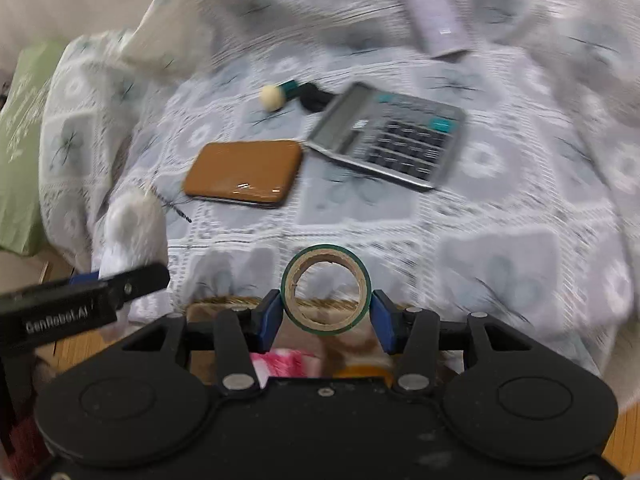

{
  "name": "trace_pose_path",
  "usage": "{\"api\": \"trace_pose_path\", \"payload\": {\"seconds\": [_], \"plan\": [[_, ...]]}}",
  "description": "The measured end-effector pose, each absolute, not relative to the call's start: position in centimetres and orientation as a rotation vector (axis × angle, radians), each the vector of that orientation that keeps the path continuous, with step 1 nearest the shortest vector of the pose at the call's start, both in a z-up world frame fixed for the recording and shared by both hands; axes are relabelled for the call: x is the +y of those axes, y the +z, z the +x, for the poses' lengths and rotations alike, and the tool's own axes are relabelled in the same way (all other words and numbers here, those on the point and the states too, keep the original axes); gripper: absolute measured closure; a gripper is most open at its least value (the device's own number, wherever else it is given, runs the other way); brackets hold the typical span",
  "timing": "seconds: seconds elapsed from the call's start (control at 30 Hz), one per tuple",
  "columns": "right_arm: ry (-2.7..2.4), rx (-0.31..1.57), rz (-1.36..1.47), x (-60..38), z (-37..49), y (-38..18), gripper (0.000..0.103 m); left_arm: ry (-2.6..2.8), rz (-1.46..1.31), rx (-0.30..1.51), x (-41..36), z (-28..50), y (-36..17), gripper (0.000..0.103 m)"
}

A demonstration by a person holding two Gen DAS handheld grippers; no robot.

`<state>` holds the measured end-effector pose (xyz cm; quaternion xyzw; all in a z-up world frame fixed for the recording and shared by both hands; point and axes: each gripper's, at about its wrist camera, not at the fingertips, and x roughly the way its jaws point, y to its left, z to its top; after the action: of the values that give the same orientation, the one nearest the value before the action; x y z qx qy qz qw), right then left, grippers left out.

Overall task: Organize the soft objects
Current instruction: 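Carry the bunny and green tape roll with both tools over the basket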

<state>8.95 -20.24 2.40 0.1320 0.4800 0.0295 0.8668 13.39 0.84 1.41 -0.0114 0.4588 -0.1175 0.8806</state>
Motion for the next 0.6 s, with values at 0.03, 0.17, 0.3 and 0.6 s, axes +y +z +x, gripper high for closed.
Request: {"api": "trace_pose_path", "payload": {"seconds": [0.03,0.17,0.3,0.6], "plan": [[0.047,0.994,0.285,-20.7,8.1,2.5,0.056,-0.250,-0.015,0.951,0.5,12.7,1.4,0.047],[0.018,0.956,0.322,-21.9,4.3,3.0,0.056,-0.247,0.013,0.931,0.0,10.4,1.5,0.046],[0.018,0.932,0.345,-21.6,1.1,3.2,0.056,-0.239,0.009,0.921,-0.1,8.5,1.4,0.046],[0.043,0.916,0.319,-18.5,-3.9,3.3,0.056,-0.219,-0.004,0.915,0.4,4.8,0.7,0.045]]}}
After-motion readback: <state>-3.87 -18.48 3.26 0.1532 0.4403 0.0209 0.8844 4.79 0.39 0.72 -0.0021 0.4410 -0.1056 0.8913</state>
